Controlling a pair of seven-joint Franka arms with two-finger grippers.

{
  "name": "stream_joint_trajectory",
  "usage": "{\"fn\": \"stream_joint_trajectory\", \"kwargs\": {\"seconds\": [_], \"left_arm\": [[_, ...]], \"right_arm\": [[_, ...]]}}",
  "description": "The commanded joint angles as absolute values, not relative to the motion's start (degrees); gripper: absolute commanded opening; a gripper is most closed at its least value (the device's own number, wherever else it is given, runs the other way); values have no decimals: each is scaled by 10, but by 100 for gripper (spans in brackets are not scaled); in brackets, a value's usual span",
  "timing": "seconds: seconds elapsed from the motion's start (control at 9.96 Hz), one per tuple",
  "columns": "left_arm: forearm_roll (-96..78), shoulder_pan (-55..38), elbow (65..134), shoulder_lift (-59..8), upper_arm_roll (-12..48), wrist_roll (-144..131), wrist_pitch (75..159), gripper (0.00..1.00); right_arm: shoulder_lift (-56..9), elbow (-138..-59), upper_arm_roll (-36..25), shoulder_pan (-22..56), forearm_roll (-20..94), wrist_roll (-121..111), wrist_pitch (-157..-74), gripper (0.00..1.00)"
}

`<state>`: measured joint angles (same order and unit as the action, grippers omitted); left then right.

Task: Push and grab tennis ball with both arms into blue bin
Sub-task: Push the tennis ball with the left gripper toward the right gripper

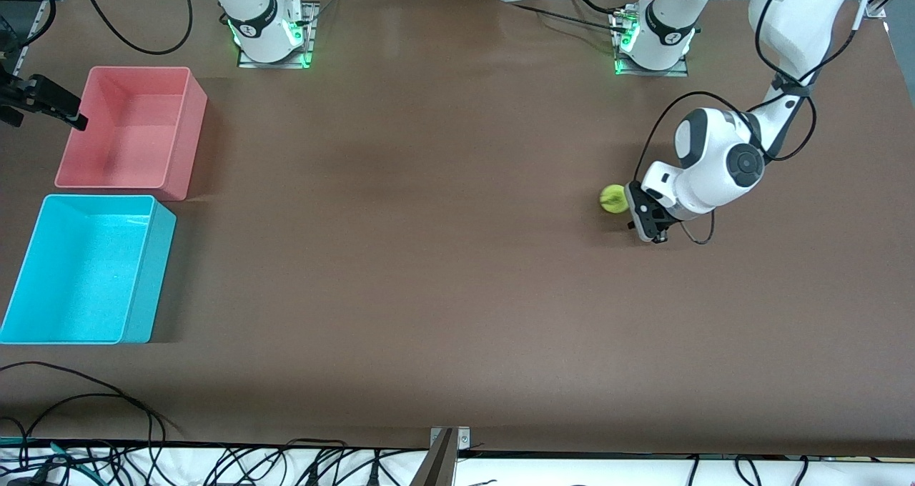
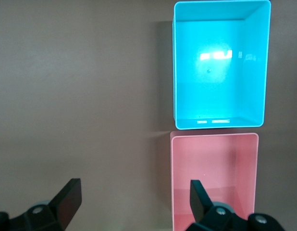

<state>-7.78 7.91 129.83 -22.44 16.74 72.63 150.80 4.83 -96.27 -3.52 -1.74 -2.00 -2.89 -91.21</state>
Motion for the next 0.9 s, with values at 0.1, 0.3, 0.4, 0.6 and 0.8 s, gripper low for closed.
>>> {"fn": "stream_joint_trajectory", "kwargs": {"seconds": [0.1,0.3,0.4,0.6,0.8], "left_arm": [[-86,85,1288,-229,163,723,1504,0],[-86,86,1288,-229,163,724,1504,0],[-86,85,1288,-228,163,724,1503,0],[-86,85,1289,-227,163,722,1502,0],[-87,85,1289,-225,163,722,1502,0]], "right_arm": [[45,-952,-34,-20,-14,-28,-901,100],[35,-954,-35,-21,-14,-29,-899,100],[33,-957,-34,-19,-14,-27,-895,100],[19,-956,-27,-12,-11,-34,-888,100],[8,-959,-22,13,-2,-31,-871,100]]}}
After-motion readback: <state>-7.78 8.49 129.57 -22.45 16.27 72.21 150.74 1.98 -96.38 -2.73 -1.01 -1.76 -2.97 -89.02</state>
